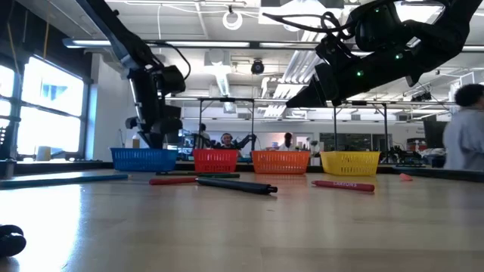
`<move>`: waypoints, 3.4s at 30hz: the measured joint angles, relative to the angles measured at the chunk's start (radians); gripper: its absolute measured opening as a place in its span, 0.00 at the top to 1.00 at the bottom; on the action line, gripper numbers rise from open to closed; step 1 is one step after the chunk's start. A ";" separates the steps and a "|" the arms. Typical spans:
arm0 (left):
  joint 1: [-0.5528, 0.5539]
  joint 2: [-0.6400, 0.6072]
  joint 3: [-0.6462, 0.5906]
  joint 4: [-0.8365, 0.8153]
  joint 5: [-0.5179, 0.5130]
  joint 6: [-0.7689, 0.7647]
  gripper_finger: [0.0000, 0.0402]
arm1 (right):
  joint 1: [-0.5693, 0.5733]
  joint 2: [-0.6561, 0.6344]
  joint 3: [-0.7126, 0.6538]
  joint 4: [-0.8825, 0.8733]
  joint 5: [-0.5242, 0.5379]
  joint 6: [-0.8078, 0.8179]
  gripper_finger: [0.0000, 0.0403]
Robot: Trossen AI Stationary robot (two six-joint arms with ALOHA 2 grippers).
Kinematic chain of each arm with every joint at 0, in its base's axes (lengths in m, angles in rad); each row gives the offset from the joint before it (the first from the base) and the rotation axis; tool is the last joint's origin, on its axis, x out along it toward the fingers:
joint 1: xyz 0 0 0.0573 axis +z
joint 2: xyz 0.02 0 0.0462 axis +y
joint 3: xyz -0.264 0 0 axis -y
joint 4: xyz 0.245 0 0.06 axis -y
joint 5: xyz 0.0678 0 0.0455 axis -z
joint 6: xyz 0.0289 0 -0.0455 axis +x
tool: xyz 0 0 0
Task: Sort crayons/erasers/pens/pencils in bins
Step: Put the orange eraser into the blue bin, then put the red crayon into the red bin
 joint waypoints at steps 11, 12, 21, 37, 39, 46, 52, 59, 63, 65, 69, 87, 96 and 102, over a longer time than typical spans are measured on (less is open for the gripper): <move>0.006 0.031 0.000 -0.008 -0.012 -0.005 0.88 | 0.000 0.000 0.000 -0.002 -0.017 -0.014 1.00; 0.006 0.027 0.000 -0.008 -0.013 -0.005 0.86 | 0.000 0.000 0.000 -0.002 -0.017 -0.017 1.00; -0.015 -0.068 0.000 -0.009 -0.057 0.019 0.80 | 0.000 0.000 0.000 0.002 -0.017 -0.023 1.00; -0.259 -0.475 -0.442 0.592 -0.011 -0.061 0.98 | -0.014 0.000 0.125 -0.233 -0.017 0.083 1.00; -0.304 -0.499 -0.517 0.755 -0.003 -0.062 1.00 | -0.013 0.000 0.175 -0.337 -0.018 0.124 1.00; -0.416 -0.486 -0.738 1.278 0.111 -0.071 1.00 | 0.035 0.001 0.354 -0.780 -0.063 0.342 1.00; -0.455 -0.483 -0.819 1.433 0.136 -0.062 1.00 | 0.120 0.004 0.450 -1.052 0.000 0.581 0.98; -0.455 -0.482 -0.822 1.421 0.137 -0.053 1.00 | 0.221 0.015 0.472 -1.193 0.002 0.870 0.86; -0.459 -0.482 -0.822 1.416 0.138 -0.058 1.00 | 0.286 0.045 0.472 -1.240 -0.017 1.002 0.77; -0.463 -0.482 -0.822 1.411 0.138 -0.058 1.00 | 0.313 0.067 0.472 -1.243 -0.024 1.061 0.74; -0.468 -0.482 -0.822 1.411 0.138 -0.051 1.00 | 0.344 0.124 0.472 -1.258 -0.060 1.143 0.72; -0.467 -0.482 -0.822 1.395 0.135 -0.050 1.00 | 0.369 0.347 0.590 -1.339 -0.137 1.128 0.72; -0.467 -0.482 -0.822 1.389 0.135 -0.050 1.00 | 0.369 0.400 0.609 -1.340 -0.143 1.118 0.72; -0.467 -0.482 -0.822 1.383 0.129 -0.058 1.00 | 0.369 0.414 0.610 -1.354 -0.097 1.079 0.78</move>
